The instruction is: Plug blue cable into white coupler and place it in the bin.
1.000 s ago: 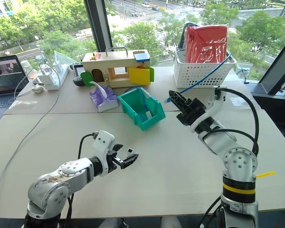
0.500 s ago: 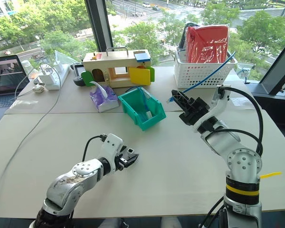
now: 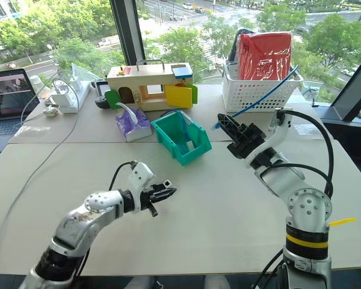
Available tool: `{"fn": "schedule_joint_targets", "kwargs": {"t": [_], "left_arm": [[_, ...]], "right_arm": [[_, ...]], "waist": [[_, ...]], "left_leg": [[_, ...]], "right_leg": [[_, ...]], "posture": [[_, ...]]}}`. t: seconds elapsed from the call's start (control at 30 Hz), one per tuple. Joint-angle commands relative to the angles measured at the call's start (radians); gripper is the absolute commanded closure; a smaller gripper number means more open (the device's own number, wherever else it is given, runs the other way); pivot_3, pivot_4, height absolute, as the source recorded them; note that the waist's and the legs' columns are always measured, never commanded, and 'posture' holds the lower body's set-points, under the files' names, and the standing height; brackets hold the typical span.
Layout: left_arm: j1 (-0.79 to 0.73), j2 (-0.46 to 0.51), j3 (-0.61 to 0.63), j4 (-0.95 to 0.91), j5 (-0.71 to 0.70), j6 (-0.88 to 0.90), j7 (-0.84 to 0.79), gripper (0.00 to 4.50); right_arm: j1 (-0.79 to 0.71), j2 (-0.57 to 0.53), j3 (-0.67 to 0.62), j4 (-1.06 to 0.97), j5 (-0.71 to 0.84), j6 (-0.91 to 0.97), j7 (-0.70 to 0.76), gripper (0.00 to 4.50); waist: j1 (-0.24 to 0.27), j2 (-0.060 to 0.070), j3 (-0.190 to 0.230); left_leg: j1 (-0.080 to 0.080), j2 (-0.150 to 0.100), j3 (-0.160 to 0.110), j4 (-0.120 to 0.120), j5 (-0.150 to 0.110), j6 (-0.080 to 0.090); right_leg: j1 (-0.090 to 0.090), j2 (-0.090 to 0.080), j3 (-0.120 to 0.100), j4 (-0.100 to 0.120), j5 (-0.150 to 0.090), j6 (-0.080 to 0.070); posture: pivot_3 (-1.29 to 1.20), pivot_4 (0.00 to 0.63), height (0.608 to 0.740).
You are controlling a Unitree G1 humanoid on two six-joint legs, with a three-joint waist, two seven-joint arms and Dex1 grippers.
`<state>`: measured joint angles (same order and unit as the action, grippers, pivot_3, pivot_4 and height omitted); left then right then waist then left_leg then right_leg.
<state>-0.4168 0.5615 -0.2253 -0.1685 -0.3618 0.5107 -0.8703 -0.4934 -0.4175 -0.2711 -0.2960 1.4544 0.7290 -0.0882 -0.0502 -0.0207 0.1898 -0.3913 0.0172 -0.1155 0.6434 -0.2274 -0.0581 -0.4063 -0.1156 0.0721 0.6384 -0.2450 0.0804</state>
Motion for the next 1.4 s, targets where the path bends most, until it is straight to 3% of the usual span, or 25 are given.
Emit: {"fn": "schedule_joint_targets", "kwargs": {"t": [0.03, 0.2, 0.4, 0.6, 0.97, 1.4], "left_arm": [[-0.093, 0.045, -0.044, 0.204, 0.042, -0.273, -0.301, 3.84], [-0.163, -0.013, -0.078, 0.327, 0.088, -0.369, -0.377, 3.84], [-0.187, -0.055, -0.125, 0.273, 0.192, -0.18, -0.244, 3.84], [-0.225, -0.034, -0.194, 0.251, 0.265, -0.053, -0.26, 3.84], [-0.29, -0.137, -0.27, 0.217, 0.328, 0.181, -0.166, 3.84], [-0.242, -0.209, -0.216, 0.064, 0.262, 0.443, -0.054, 3.84]], "right_arm": [[-0.002, 0.007, -0.019, -0.053, 0.0, -0.023, 0.01, 4.5], [0.049, 0.034, -0.011, -0.117, -0.013, -0.033, -0.033, 4.5], [0.167, 0.081, 0.096, -0.254, -0.112, -0.004, -0.195, 4.5], [0.259, 0.122, 0.229, -0.323, -0.203, 0.027, -0.294, 4.5], [0.304, 0.218, 0.301, -0.299, -0.305, 0.029, -0.322, 4.5], [0.359, 0.321, 0.31, -0.214, -0.347, 0.026, -0.275, 4.5]], "waist": [[-0.001, 0.001, 0.0], [0.005, 0.001, 0.0], [0.0, 0.001, 0.0], [-0.012, 0.001, -0.001], [-0.003, 0.001, -0.001], [0.004, 0.001, -0.001]], "left_leg": [[0.0, 0.0, 0.0, 0.0, 0.0, 0.0], [-0.003, 0.0, 0.0, -0.001, 0.0, 0.001], [-0.006, 0.0, -0.001, 0.0, -0.001, 0.001], [-0.005, 0.0, -0.002, 0.0, 0.0, 0.001], [-0.002, 0.0, -0.002, 0.0, 0.0, 0.001], [0.0, 0.0, -0.002, 0.0, 0.0, 0.001]], "right_leg": [[0.0, 0.0, 0.0, -0.001, 0.0, 0.0], [0.0, 0.0, 0.0, -0.007, 0.0, 0.0], [-0.002, 0.0, -0.001, -0.007, 0.0, 0.001], [-0.002, 0.0, 0.0, -0.003, 0.0, 0.001], [0.0, 0.0, 0.0, -0.002, 0.0, 0.001], [0.002, 0.0, 0.0, -0.003, 0.0, 0.001]], "posture": [[0.0, 0.15, 0.74], [0.0, 0.15, 0.74], [0.0, 0.15, 0.74], [0.0, 0.15, 0.74], [0.0, 0.15, 0.74], [0.0, 0.15, 0.74]]}}
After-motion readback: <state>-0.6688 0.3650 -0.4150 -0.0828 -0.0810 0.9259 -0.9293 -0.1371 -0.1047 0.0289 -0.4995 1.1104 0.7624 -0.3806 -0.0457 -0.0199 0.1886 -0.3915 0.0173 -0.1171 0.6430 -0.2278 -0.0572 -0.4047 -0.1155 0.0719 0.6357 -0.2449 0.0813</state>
